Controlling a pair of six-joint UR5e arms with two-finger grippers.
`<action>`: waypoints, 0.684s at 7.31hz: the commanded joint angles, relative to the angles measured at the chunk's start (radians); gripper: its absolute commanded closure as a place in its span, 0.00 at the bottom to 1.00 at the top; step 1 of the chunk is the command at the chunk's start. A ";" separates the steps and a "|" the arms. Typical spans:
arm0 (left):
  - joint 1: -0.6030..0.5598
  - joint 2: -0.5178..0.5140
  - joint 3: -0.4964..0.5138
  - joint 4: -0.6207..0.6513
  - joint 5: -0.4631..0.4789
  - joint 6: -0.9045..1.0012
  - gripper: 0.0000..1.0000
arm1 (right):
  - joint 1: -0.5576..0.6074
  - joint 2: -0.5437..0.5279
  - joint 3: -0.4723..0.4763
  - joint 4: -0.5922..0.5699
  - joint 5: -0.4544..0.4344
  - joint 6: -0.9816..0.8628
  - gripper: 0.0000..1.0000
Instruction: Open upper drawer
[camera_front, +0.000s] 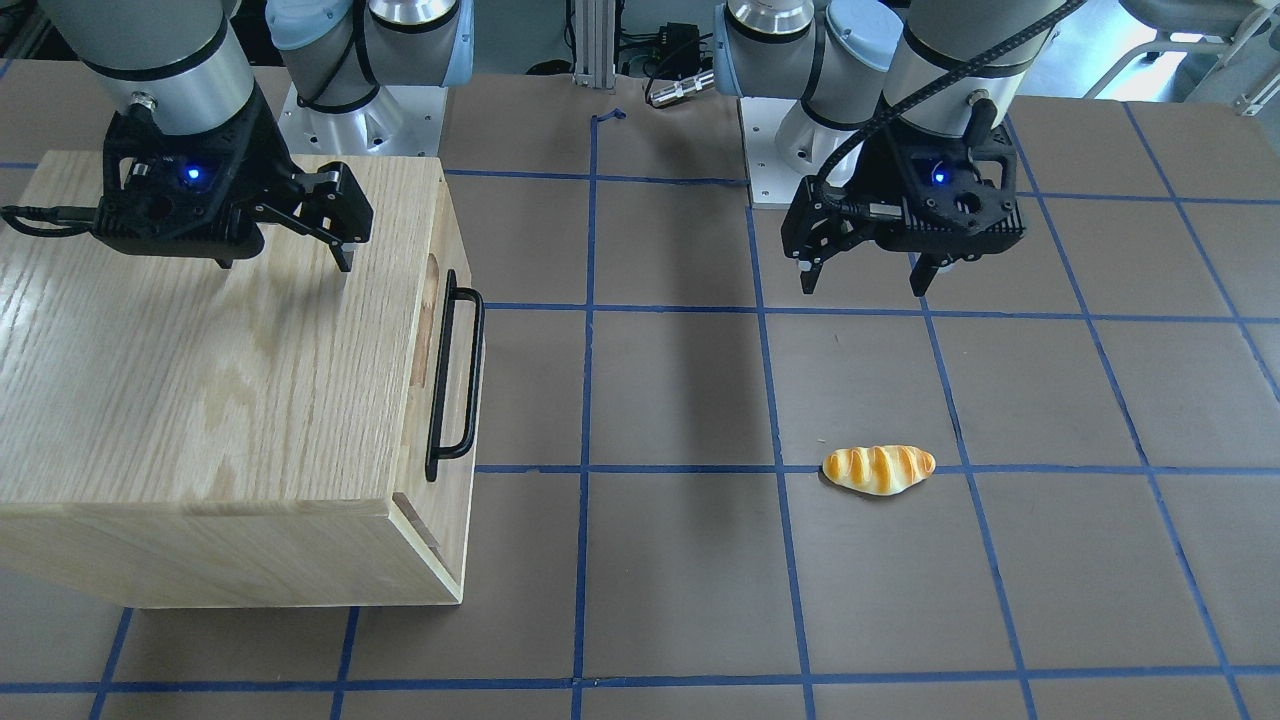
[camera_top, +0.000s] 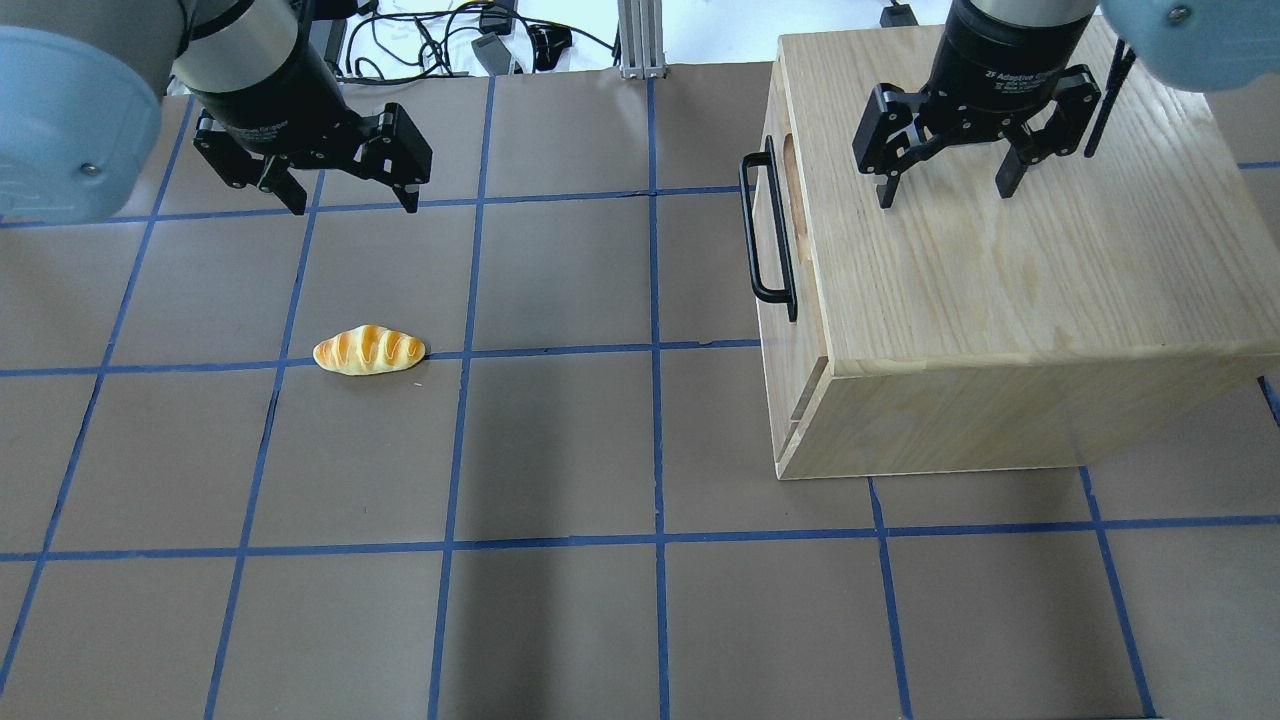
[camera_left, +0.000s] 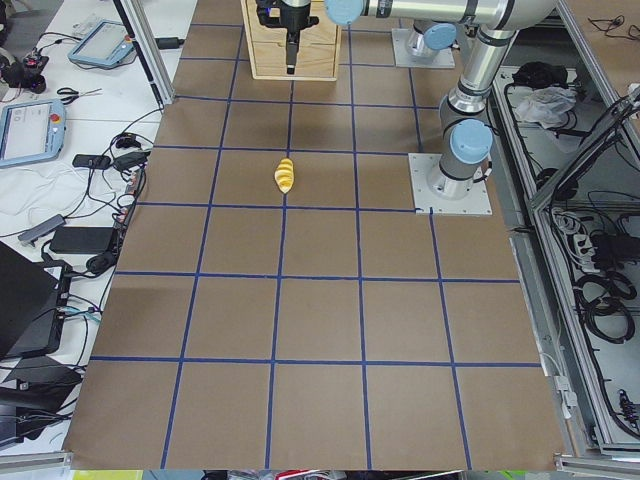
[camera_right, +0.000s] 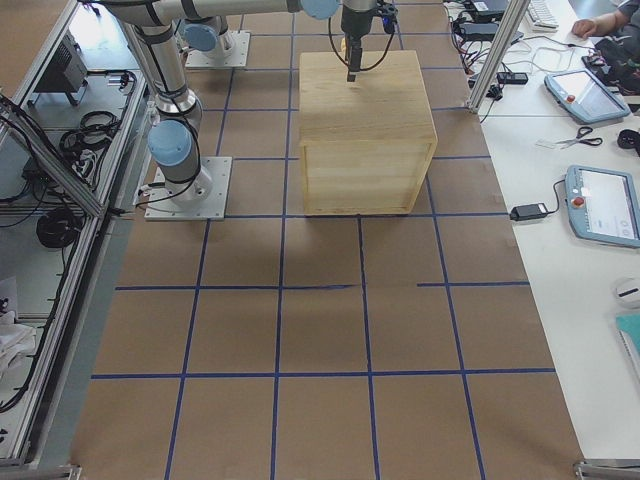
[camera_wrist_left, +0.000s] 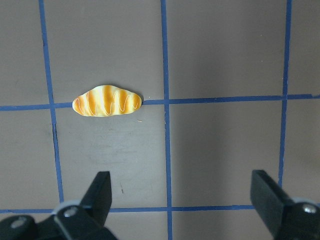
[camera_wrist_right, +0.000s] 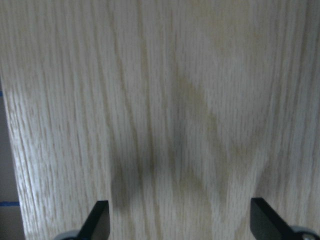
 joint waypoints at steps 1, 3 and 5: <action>-0.006 -0.022 0.003 0.003 -0.006 -0.041 0.00 | 0.000 0.000 0.000 0.000 0.000 0.000 0.00; -0.009 -0.031 0.024 0.009 -0.006 -0.042 0.00 | 0.000 0.000 0.001 0.000 0.000 0.001 0.00; -0.009 -0.056 0.053 0.006 -0.037 -0.044 0.00 | 0.000 0.000 0.000 0.000 0.000 0.001 0.00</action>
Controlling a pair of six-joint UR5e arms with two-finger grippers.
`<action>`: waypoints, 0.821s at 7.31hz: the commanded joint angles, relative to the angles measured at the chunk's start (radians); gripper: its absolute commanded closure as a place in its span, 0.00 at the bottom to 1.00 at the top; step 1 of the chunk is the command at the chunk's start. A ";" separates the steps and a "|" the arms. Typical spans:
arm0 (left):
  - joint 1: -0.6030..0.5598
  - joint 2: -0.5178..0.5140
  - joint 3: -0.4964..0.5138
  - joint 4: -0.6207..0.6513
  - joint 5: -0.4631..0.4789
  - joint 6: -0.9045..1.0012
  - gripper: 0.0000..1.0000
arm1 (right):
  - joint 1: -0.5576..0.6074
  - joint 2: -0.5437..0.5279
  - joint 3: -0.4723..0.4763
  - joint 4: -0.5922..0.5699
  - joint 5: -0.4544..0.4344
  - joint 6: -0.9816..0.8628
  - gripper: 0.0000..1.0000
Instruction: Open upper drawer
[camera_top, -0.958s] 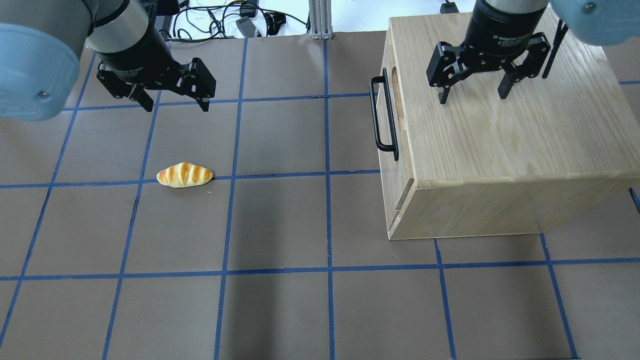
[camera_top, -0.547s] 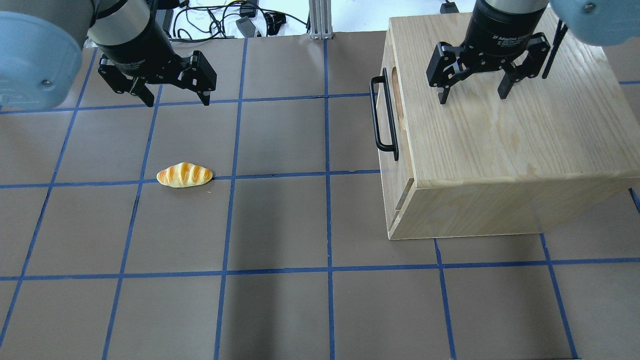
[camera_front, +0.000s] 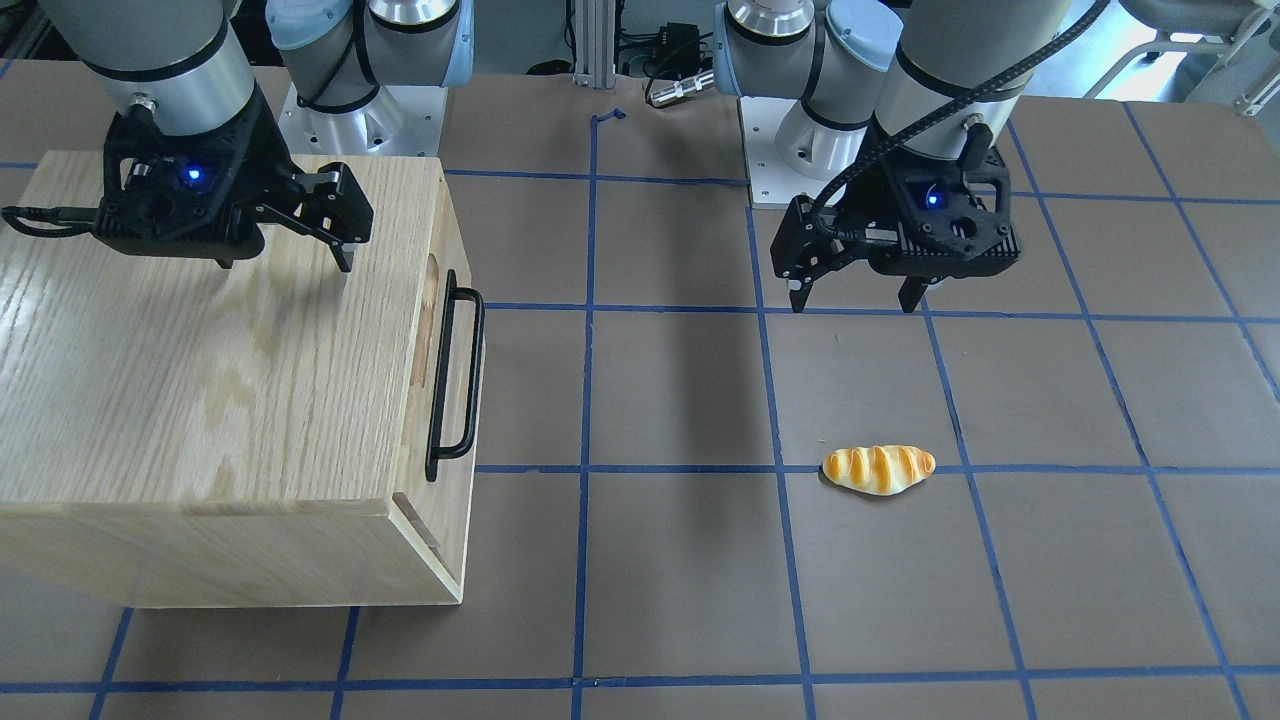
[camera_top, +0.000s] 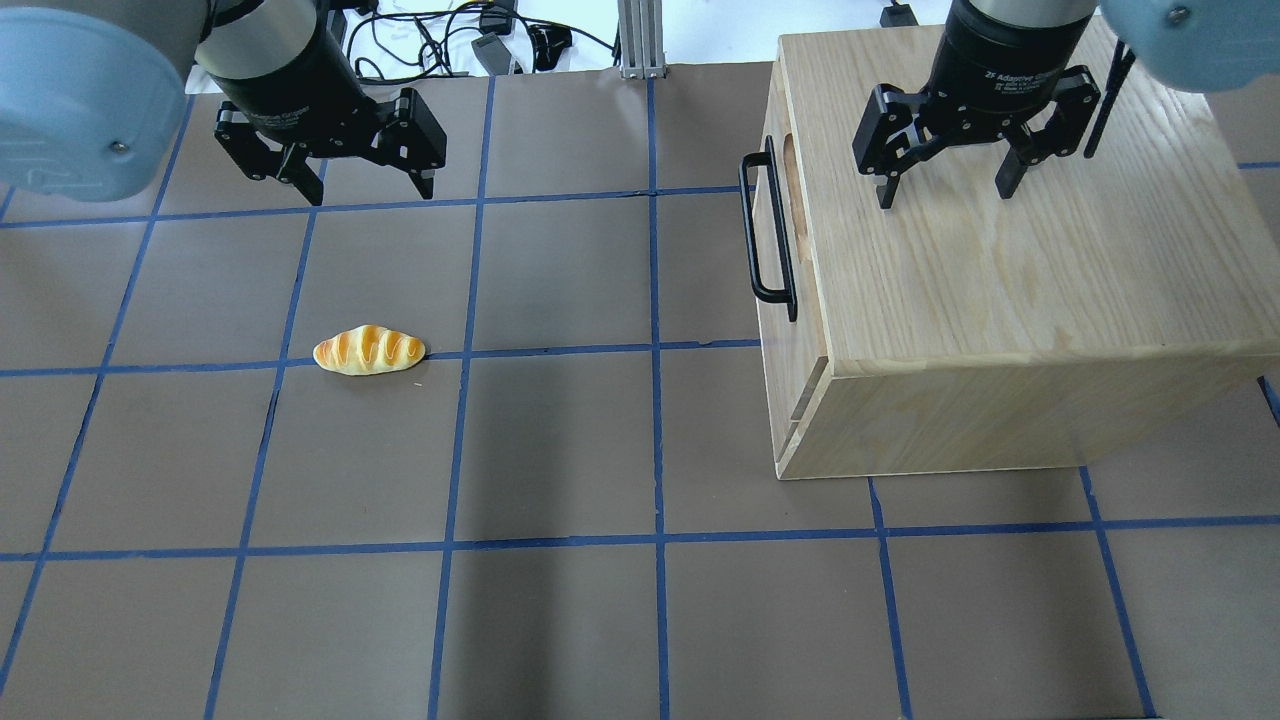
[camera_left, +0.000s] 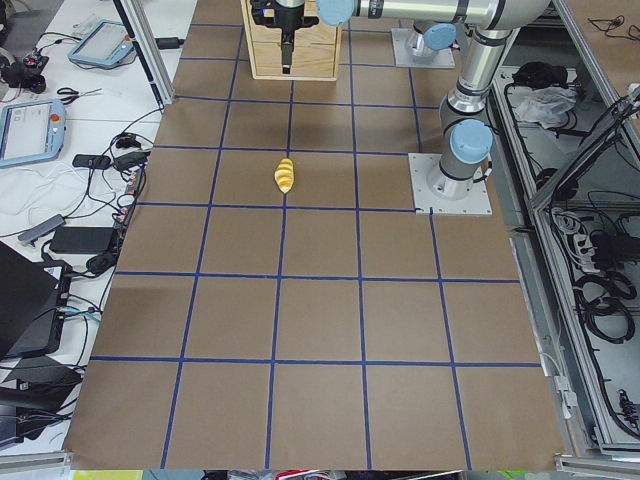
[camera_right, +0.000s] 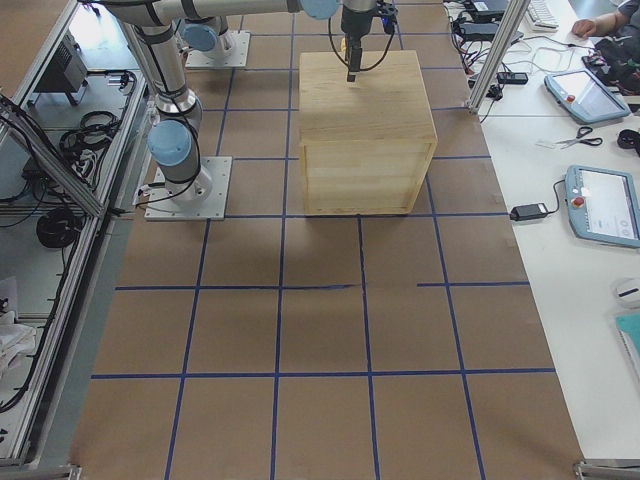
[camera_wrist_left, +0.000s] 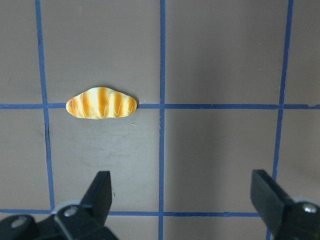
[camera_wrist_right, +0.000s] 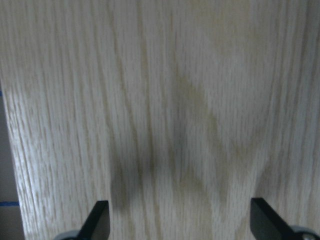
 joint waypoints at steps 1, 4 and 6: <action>-0.002 -0.019 0.021 -0.001 -0.012 -0.001 0.00 | 0.000 0.000 -0.001 0.000 0.000 0.001 0.00; -0.006 -0.011 0.022 -0.009 -0.006 0.000 0.00 | 0.000 0.000 -0.001 0.000 0.000 0.001 0.00; -0.008 -0.017 0.022 -0.020 -0.012 -0.003 0.00 | 0.000 0.000 -0.001 0.000 0.000 0.001 0.00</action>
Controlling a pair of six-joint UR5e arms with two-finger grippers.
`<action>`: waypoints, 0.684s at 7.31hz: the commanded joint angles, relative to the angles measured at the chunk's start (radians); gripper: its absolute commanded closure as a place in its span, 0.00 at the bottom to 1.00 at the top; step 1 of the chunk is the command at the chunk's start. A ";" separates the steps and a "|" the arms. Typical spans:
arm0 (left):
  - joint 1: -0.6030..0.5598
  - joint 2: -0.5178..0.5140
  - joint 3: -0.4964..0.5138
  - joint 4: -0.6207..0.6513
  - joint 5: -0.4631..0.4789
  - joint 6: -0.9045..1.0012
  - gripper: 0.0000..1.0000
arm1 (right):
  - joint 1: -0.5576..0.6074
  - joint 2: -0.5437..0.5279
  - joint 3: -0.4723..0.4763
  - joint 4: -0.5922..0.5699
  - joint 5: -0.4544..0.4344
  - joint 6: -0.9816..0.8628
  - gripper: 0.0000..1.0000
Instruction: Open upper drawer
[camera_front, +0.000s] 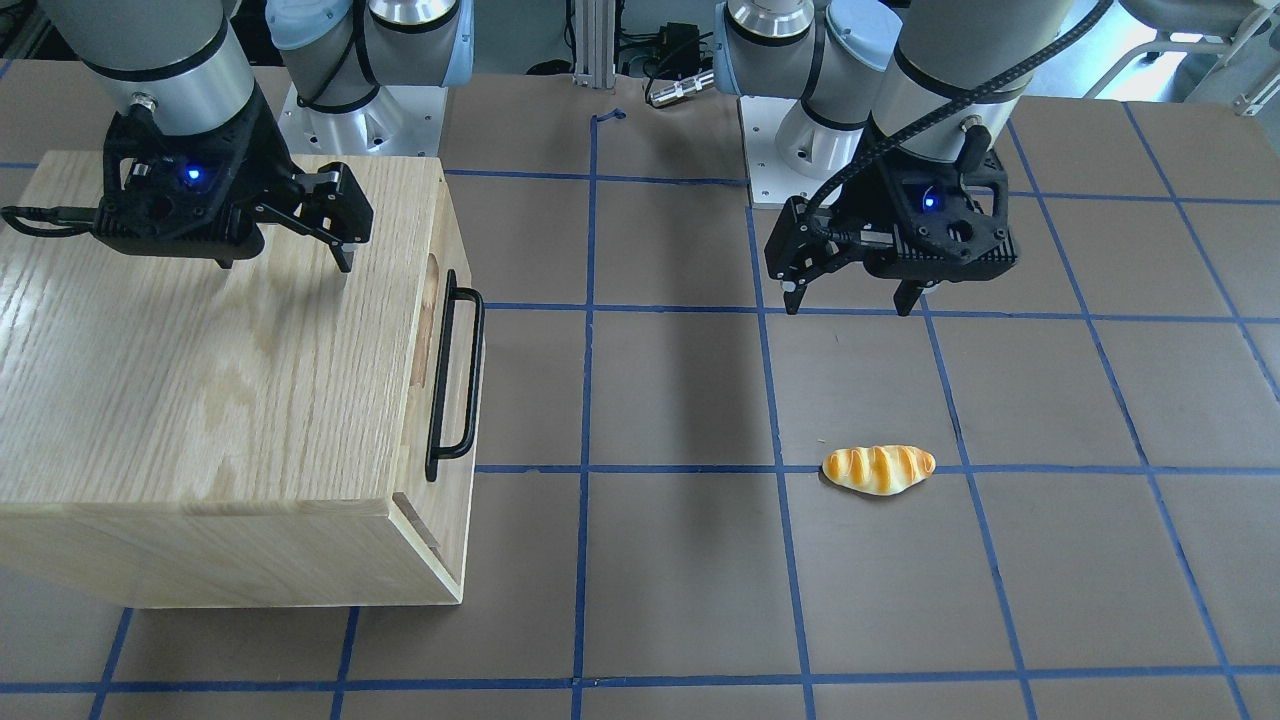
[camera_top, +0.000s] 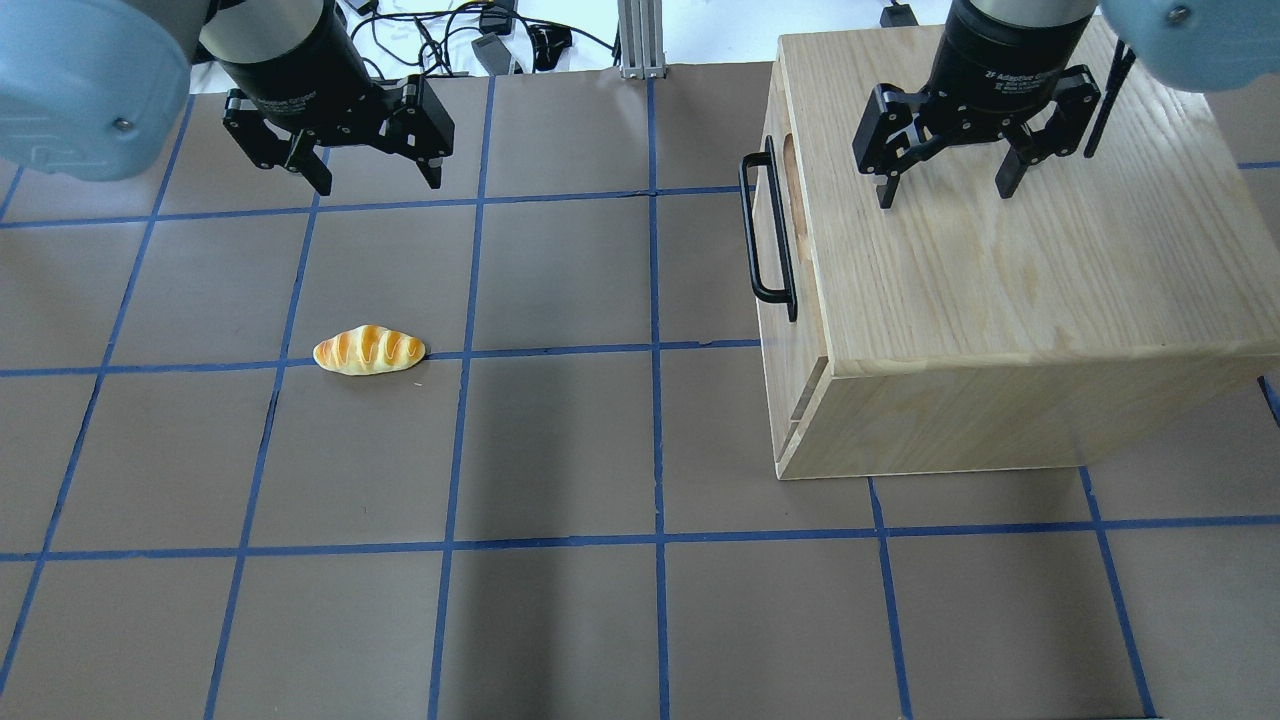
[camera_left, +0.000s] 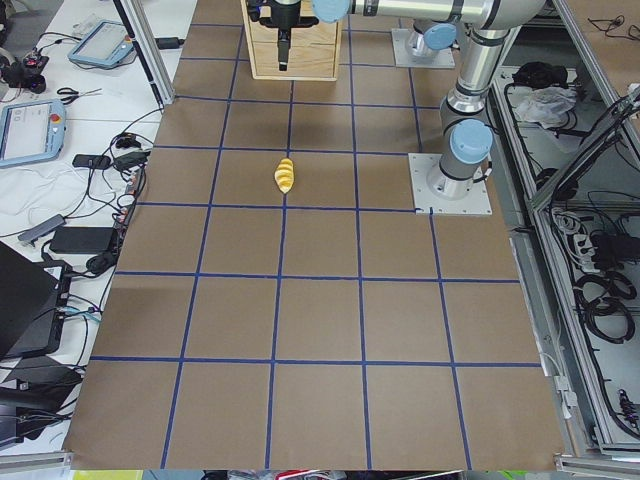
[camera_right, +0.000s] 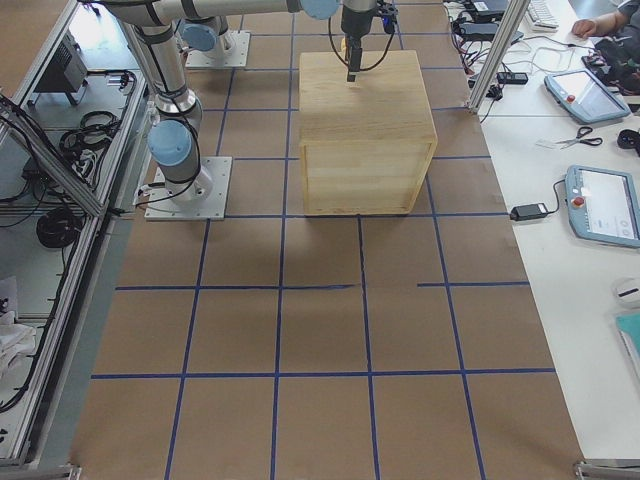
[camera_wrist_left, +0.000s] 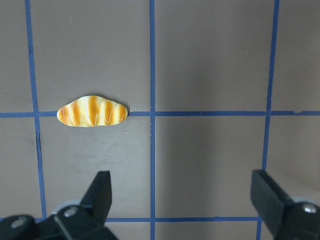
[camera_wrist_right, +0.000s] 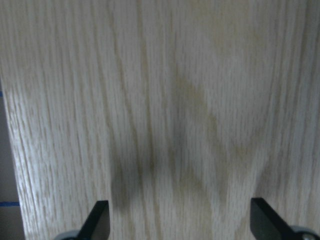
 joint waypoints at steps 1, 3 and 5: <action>-0.006 -0.024 0.006 0.016 -0.064 -0.064 0.00 | 0.000 0.000 0.000 0.000 0.000 0.000 0.00; -0.068 -0.111 0.005 0.182 -0.236 -0.218 0.00 | -0.002 0.000 0.000 0.000 0.000 0.000 0.00; -0.162 -0.185 0.005 0.281 -0.279 -0.289 0.00 | 0.000 0.000 0.000 0.000 0.000 0.000 0.00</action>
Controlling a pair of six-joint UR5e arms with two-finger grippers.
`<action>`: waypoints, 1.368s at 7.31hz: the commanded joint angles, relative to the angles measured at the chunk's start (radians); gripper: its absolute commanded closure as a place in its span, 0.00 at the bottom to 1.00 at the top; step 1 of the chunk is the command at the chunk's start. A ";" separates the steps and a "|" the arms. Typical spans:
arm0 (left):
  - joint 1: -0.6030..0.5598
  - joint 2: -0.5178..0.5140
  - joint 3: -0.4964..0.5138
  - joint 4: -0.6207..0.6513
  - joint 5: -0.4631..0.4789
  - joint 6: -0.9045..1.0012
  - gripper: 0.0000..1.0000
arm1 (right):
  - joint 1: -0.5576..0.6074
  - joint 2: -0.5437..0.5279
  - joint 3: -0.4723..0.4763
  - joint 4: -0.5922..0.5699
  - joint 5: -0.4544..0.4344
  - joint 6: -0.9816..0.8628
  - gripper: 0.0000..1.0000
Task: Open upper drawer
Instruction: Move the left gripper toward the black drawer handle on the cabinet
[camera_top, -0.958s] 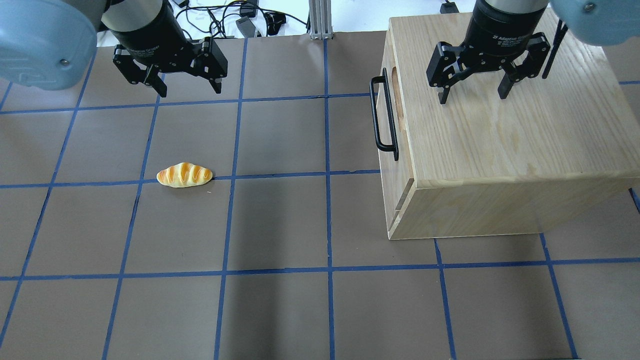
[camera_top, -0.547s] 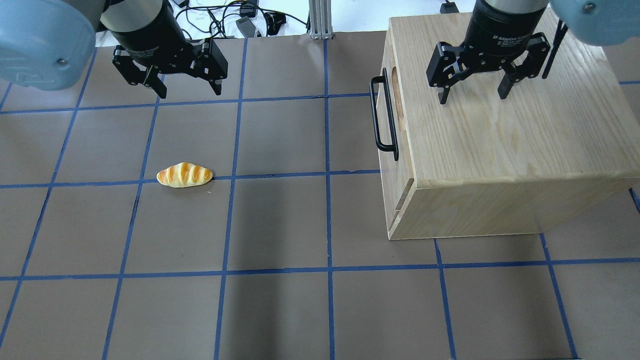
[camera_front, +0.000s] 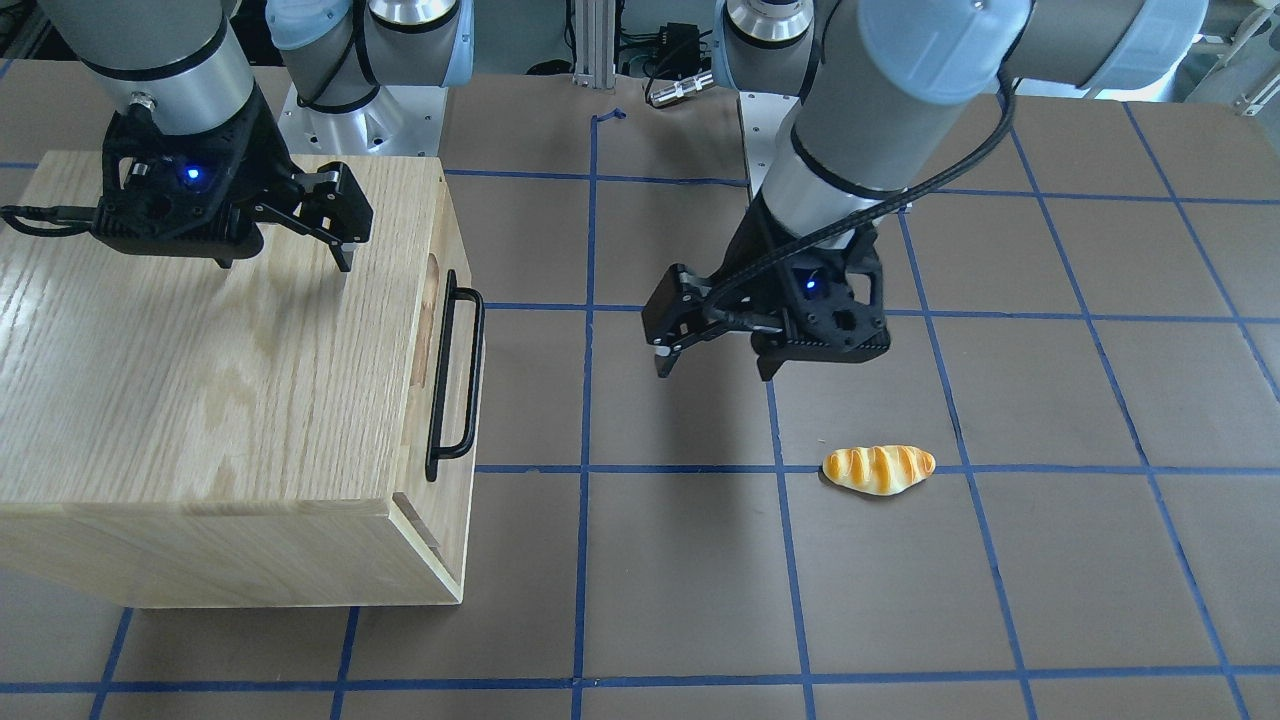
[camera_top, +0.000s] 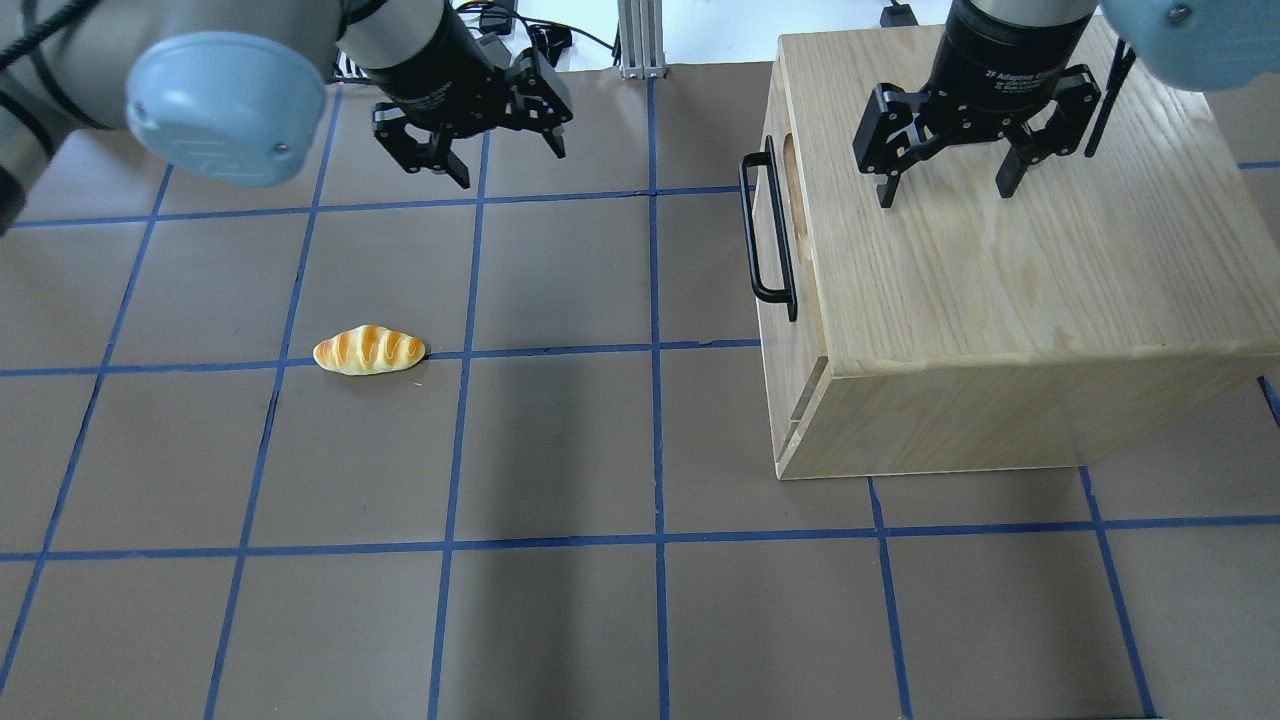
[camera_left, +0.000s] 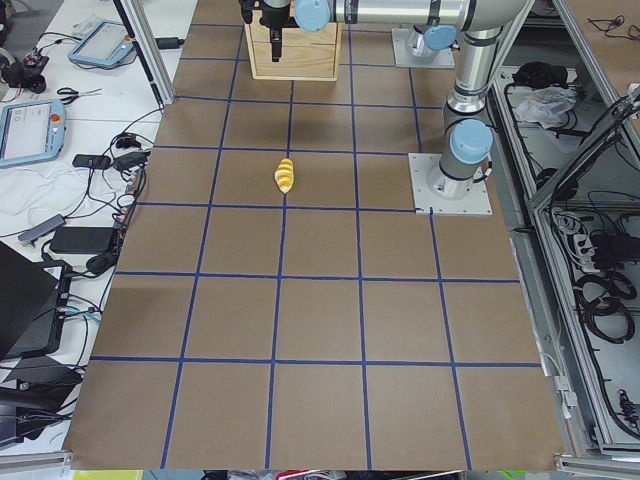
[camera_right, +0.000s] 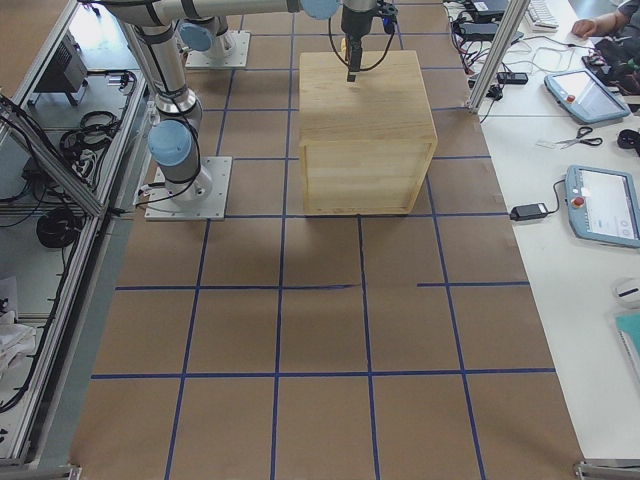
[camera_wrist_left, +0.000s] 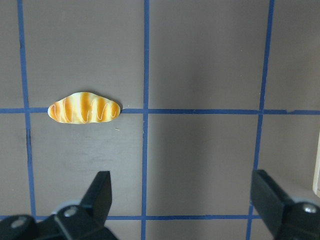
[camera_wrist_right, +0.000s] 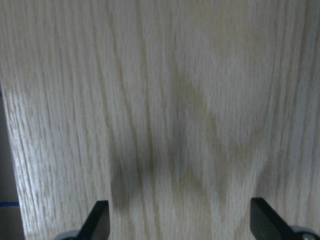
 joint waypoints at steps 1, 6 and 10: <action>-0.100 -0.070 0.001 0.110 -0.088 -0.053 0.00 | -0.001 0.000 0.000 0.000 0.000 0.000 0.00; -0.186 -0.112 -0.011 0.184 -0.097 -0.111 0.00 | 0.000 0.000 0.000 0.000 0.000 0.000 0.00; -0.195 -0.110 -0.045 0.184 -0.095 -0.107 0.00 | 0.000 0.000 0.000 0.000 0.000 -0.001 0.00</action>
